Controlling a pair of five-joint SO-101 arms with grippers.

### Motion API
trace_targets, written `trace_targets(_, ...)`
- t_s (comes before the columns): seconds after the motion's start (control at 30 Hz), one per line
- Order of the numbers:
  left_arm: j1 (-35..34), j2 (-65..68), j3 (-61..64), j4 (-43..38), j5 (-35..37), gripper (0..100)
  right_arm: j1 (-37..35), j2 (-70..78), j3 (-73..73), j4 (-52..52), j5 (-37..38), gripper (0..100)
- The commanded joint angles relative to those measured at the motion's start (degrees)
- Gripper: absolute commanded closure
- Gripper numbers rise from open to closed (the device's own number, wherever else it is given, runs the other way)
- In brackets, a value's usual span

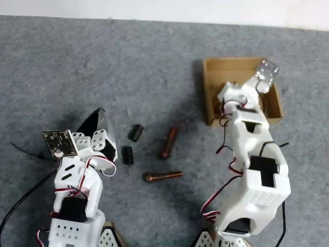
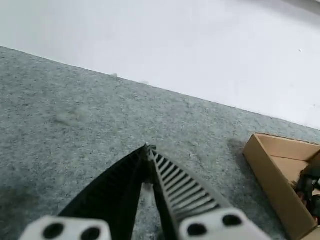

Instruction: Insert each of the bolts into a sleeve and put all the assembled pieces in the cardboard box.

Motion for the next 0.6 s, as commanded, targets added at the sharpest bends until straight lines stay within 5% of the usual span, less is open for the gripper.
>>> trace_targets(0.0,-0.48,-0.4,1.19,0.18,-0.26,99,0.57,-1.19,-3.3,4.53,-0.18,81.8)
trace_targets(0.3,-0.48,-0.4,1.19,0.0,-0.26,99,-1.45,-13.93,-0.31,11.91,-0.26,81.8)
trace_targets(0.57,-0.66,-0.4,1.19,-0.09,-0.26,99,-17.98,-36.88,17.71,13.23,-0.09,81.8)
